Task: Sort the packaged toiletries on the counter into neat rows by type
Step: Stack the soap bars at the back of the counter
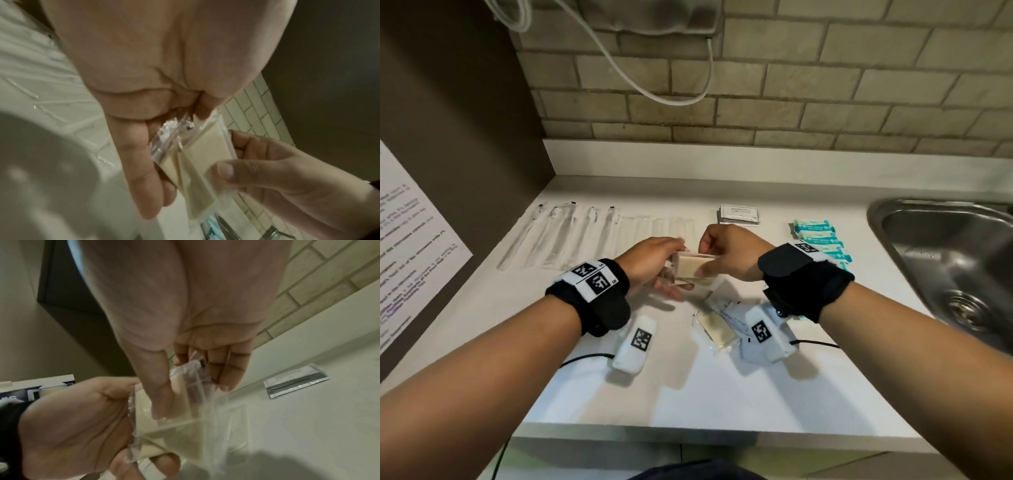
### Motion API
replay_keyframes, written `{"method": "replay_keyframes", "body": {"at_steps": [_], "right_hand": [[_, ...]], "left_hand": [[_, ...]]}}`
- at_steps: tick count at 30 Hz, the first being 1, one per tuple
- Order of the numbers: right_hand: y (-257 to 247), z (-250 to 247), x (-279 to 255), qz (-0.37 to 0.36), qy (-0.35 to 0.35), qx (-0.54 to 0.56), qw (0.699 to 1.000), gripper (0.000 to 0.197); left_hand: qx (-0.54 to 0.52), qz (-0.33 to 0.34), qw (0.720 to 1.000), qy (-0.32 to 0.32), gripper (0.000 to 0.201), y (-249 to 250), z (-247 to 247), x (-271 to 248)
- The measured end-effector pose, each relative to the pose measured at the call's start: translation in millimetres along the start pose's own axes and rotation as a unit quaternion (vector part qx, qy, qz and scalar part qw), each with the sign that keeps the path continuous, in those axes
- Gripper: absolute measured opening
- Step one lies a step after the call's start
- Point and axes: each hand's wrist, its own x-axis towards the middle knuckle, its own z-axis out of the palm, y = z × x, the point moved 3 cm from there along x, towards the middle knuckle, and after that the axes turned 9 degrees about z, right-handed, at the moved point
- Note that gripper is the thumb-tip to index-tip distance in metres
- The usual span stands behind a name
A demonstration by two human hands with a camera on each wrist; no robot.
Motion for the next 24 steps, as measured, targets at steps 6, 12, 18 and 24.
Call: {"method": "replay_keyframes", "body": {"at_steps": [6, 12, 18, 24], "right_hand": [[12.3, 6.7, -7.8, 0.029, 0.067, -0.048, 0.996, 0.047], [34.0, 16.2, -31.4, 0.095, 0.039, -0.153, 0.983, 0.042], [35.6, 64.4, -52.6, 0.062, -0.03, -0.268, 0.961, 0.042], [24.9, 72.0, -46.8, 0.063, -0.042, -0.249, 0.966, 0.033]], "left_hand": [[0.07, 0.01, 0.995, -0.074, 0.031, -5.2, 7.3, -1.2], [0.119, 0.016, 0.991, -0.059, 0.012, -7.6, -6.9, 6.7], [0.144, 0.018, 0.987, -0.072, 0.018, 0.8, -13.5, 15.5], [0.181, 0.036, 0.979, -0.083, 0.012, -1.5, -9.0, 18.1]]}}
